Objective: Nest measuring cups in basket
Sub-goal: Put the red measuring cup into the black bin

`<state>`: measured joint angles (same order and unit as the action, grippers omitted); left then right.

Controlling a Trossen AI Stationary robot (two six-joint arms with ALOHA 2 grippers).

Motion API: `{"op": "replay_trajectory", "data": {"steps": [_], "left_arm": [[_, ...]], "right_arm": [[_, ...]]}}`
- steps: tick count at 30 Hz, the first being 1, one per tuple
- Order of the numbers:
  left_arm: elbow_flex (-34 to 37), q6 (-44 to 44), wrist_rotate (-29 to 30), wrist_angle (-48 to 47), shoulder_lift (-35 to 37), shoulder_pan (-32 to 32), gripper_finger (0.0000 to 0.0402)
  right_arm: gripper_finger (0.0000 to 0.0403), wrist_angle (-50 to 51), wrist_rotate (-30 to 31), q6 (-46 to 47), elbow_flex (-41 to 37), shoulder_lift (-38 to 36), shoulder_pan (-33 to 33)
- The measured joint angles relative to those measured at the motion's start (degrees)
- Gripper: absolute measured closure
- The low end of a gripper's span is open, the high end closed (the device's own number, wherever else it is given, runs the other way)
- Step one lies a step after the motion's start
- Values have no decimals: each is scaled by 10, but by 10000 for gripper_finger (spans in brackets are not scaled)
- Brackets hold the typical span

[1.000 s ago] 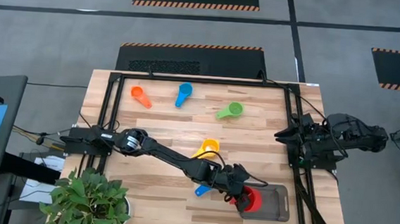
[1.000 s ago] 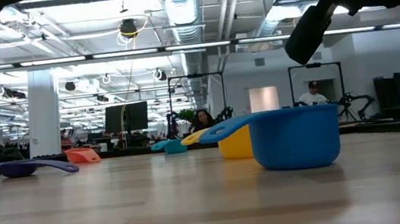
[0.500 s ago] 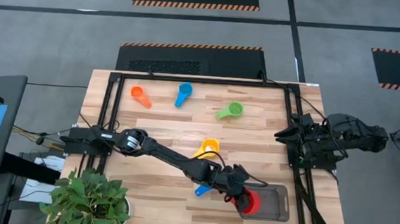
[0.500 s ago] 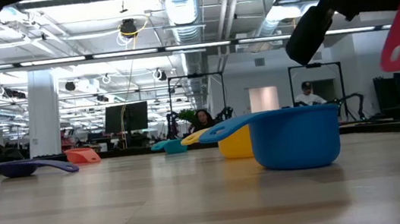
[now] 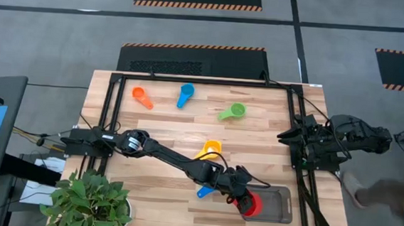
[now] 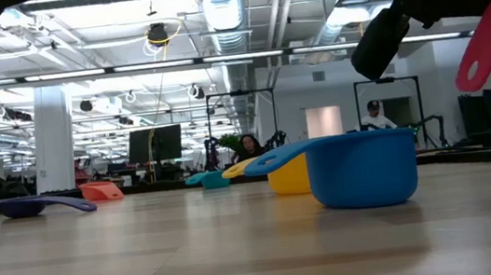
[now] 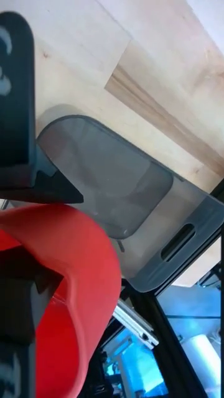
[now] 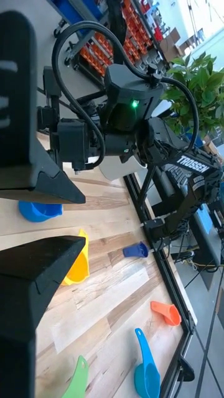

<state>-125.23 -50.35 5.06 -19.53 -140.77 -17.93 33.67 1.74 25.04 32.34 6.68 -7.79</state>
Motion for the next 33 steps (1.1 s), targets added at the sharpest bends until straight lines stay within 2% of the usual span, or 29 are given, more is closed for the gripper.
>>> {"op": "replay_trajectory", "data": {"steps": [5,15,24,33], "left_arm": [[0,-1,-1,0,0,0,311],[0,-17,11,6,0,3,251],[0,-32,7,13,0,4,248],[-9,-105,-51,15,1,19,248]], "right_arm": [[285,0,0,0,0,0,0],[285,0,0,0,0,0,0],[285,0,0,0,0,0,0],[285,0,-1,0,0,0,0]]}}
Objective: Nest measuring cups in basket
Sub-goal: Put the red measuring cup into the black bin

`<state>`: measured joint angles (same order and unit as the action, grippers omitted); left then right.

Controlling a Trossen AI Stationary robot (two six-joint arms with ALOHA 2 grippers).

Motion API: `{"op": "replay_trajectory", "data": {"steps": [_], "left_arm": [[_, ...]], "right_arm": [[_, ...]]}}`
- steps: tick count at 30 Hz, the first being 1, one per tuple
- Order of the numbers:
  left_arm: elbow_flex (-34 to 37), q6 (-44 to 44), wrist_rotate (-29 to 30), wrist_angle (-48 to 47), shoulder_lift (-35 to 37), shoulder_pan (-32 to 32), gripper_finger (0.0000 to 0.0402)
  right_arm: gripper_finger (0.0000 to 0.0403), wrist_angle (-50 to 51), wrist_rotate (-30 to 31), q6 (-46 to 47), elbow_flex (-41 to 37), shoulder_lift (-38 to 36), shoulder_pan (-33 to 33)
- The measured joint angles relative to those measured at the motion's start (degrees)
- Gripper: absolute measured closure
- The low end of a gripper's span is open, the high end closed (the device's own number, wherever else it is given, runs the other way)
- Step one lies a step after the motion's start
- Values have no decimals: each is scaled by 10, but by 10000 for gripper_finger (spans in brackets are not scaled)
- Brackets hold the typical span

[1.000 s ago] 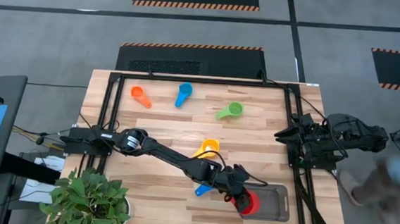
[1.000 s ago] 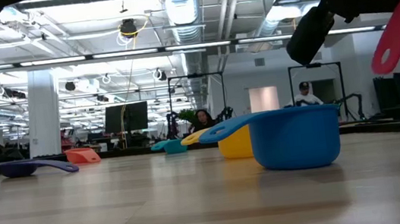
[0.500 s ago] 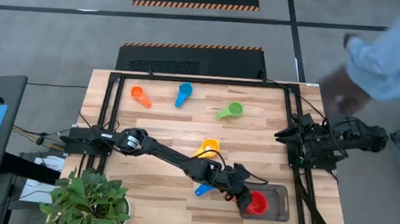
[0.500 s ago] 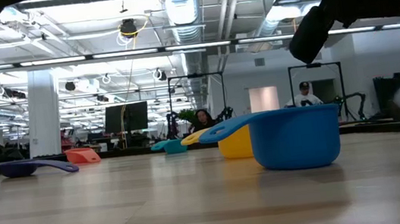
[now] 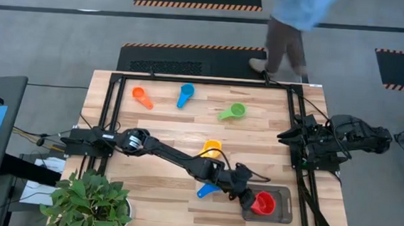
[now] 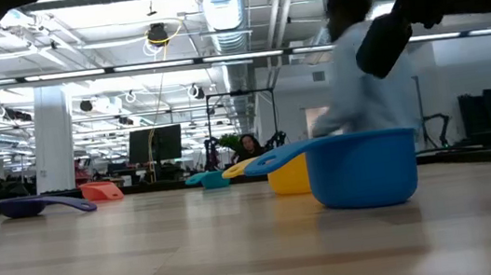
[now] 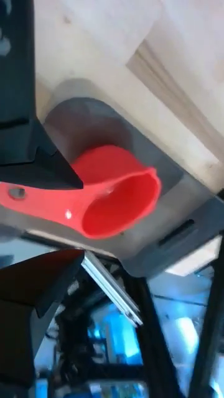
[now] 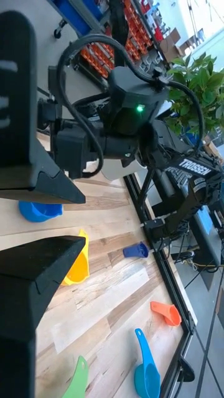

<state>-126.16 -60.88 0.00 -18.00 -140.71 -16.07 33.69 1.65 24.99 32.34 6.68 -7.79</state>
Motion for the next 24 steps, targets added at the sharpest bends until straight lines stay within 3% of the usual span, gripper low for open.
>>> {"op": "replay_trajectory", "data": {"steps": [10,17,21,24], "left_arm": [[-2,-5,-53,53,2,-12,248],[-2,3,-113,-56,6,-28,248],[-2,4,-111,-137,8,-33,248],[-2,4,-87,-136,8,-34,248]], "right_arm": [[285,2,-1,-2,0,0,0],[285,2,-2,-2,0,0,0],[285,2,-2,-2,0,0,0],[285,2,-2,-2,0,0,0]]}}
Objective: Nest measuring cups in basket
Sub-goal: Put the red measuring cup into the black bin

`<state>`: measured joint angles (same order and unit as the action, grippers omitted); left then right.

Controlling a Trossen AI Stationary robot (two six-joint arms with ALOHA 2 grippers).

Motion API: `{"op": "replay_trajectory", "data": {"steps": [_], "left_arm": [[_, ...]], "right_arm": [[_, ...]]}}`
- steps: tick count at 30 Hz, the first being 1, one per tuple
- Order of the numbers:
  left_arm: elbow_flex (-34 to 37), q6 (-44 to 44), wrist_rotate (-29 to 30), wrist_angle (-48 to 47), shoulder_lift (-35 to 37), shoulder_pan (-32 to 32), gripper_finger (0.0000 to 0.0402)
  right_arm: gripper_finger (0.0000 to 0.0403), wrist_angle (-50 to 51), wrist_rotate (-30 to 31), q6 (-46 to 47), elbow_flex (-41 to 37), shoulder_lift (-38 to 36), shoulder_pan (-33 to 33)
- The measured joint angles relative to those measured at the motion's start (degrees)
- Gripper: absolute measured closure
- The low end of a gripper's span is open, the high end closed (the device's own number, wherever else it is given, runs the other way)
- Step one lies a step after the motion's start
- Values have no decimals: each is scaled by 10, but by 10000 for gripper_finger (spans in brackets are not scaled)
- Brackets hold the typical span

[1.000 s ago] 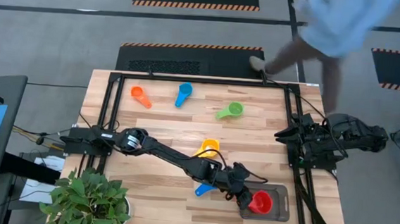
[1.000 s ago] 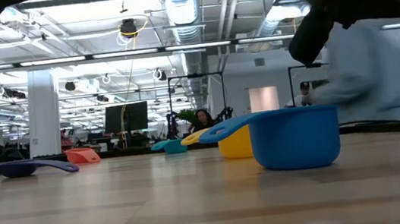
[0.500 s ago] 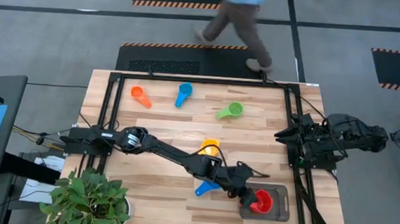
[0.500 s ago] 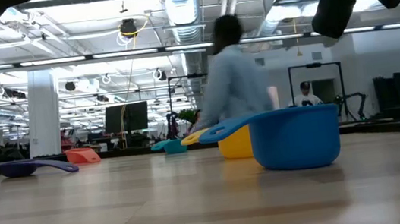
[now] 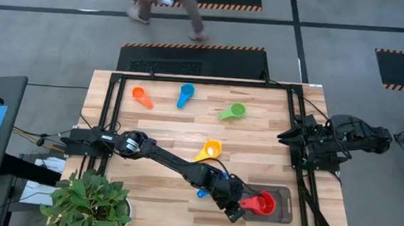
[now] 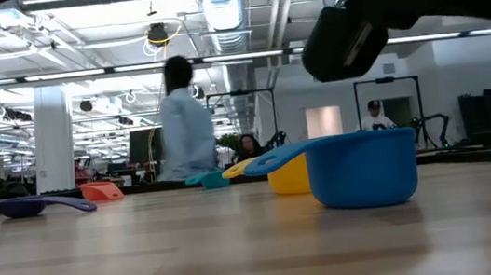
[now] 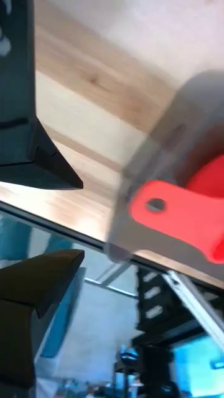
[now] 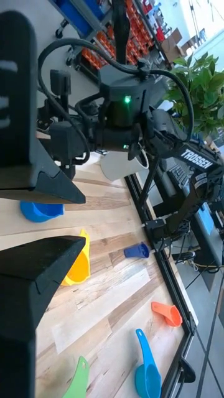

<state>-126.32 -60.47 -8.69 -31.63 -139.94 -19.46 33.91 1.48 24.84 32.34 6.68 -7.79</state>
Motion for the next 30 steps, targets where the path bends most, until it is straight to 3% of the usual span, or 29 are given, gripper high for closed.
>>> {"op": "replay_trajectory", "data": {"steps": [3,25,30], "left_arm": [[0,4,25,13,0,6,248],[0,-9,46,45,-9,6,248],[0,-5,52,93,-8,11,248]], "right_arm": [[285,0,0,0,0,0,0],[285,-1,0,-12,0,0,0],[285,-1,0,-13,0,0,0]]}}
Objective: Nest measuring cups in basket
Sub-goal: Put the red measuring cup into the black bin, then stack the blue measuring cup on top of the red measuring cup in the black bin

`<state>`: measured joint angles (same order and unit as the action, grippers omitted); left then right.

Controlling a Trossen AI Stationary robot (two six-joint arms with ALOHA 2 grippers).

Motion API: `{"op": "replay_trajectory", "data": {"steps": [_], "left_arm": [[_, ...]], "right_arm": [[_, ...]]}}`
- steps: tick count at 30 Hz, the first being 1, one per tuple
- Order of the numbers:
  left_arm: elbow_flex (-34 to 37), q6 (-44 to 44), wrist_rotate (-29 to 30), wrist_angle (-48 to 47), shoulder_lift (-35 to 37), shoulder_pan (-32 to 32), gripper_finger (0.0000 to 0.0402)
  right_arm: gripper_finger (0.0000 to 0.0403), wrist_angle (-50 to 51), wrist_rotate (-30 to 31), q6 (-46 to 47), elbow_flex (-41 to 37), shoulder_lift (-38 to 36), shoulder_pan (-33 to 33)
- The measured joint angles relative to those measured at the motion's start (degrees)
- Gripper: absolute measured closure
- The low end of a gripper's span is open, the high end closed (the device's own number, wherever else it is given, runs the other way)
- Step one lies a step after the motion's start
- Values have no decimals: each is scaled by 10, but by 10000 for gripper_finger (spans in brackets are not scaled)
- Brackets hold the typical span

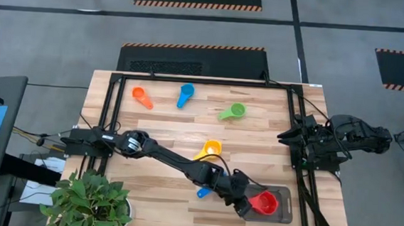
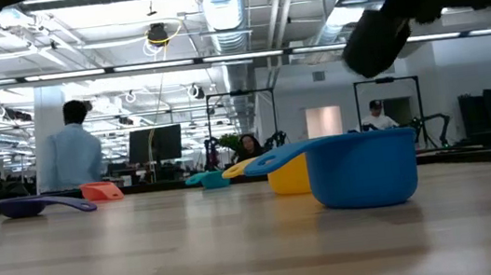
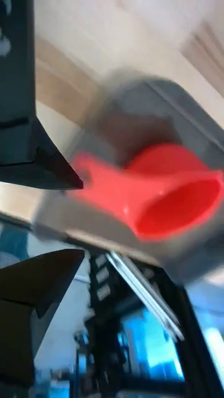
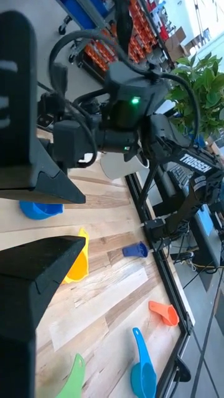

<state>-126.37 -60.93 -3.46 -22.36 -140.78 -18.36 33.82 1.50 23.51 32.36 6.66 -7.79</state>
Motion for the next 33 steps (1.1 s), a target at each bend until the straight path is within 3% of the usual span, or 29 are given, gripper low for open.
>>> {"op": "replay_trajectory", "data": {"steps": [6,14,17,25,29,33], "left_arm": [[1,-18,-22,2,-11,0,248],[-39,28,10,57,12,9,248],[-88,63,7,-46,14,12,248],[-69,74,36,-366,55,7,248],[-68,-3,102,-509,55,-2,248],[-68,-62,159,-542,55,-4,248]], "right_arm": [[285,0,0,0,0,0,0],[285,2,0,0,0,0,0],[285,6,-4,7,0,0,0],[285,40,-46,10,0,0,-1],[285,50,-46,10,0,0,-1],[285,50,-46,10,0,0,-1]]}}
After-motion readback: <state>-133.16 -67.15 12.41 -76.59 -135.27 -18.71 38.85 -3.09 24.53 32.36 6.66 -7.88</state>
